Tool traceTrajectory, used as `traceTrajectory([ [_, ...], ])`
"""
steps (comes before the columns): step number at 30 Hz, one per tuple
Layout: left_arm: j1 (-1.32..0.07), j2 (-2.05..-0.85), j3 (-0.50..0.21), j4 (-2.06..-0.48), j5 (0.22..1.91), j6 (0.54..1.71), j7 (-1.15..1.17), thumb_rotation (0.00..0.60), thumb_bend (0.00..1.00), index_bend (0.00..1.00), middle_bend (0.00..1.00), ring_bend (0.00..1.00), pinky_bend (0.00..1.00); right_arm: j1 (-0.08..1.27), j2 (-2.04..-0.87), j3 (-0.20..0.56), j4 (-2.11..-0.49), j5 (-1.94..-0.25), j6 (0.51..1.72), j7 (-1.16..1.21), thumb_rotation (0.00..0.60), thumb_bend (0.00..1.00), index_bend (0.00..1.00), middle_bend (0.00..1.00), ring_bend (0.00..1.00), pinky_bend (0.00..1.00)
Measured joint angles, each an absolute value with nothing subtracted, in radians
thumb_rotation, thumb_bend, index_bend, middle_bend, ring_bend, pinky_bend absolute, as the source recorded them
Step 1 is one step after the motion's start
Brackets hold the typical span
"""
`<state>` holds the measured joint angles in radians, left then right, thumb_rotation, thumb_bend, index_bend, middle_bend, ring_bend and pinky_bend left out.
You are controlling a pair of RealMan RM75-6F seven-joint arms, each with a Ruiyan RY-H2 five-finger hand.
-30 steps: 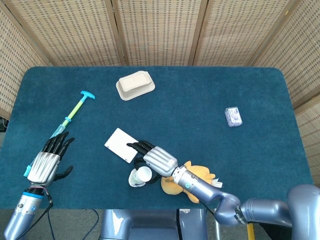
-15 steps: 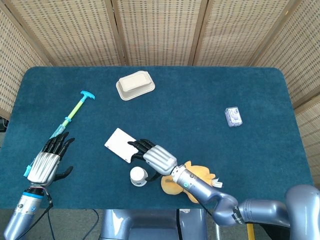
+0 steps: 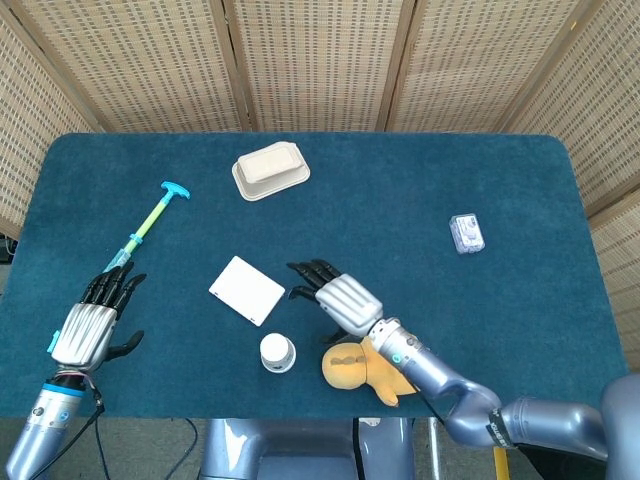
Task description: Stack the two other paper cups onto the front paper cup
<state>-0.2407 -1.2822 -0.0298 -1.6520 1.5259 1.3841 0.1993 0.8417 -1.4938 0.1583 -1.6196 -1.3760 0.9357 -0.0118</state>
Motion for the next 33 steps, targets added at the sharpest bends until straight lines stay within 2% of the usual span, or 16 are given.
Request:
traceTrajectory([
  [9, -0.239, -1.287, -0.031, -1.651, 1.528, 1.389, 0.207, 0.6, 0.3, 0.08, 0.0, 0.0, 0.08, 0.71, -1.365, 0.118, -1.615, -1.378, 1.061, 0.02, 0.6, 0.2, 0.19, 0.0, 0.0, 0.0],
  [15, -0.236, -1.294, -0.036, -1.649, 1.523, 1.398, 0.212, 0.6, 0.29, 0.04, 0.0, 0.0, 0.08, 0.624, -1.332, 0.082, -1.578, -1.39, 1.135, 0.046, 0.6, 0.2, 0.17, 0.0, 0.0, 0.0],
  [21, -0.231, -1.295, -0.047, -1.647, 1.517, 1.415, 0.196, 0.6, 0.27, 0.0, 0.0, 0.0, 0.07, 0.539, -1.328, 0.041, -1.531, -1.398, 1.203, 0.042, 0.6, 0.2, 0.13, 0.0, 0.0, 0.0],
  [25, -0.226, -1.295, -0.052, -1.644, 1.511, 1.423, 0.188, 0.6, 0.21, 0.0, 0.0, 0.0, 0.06, 0.485, -1.339, 0.02, -1.498, -1.404, 1.262, 0.008, 0.6, 0.2, 0.09, 0.0, 0.0, 0.0],
  [33, -0.222, -1.294, -0.056, -1.642, 1.502, 1.426, 0.193, 0.6, 0.21, 0.0, 0.0, 0.0, 0.06, 0.373, -1.372, -0.008, -1.432, -1.401, 1.344, -0.03, 0.6, 0.2, 0.07, 0.0, 0.0, 0.0],
])
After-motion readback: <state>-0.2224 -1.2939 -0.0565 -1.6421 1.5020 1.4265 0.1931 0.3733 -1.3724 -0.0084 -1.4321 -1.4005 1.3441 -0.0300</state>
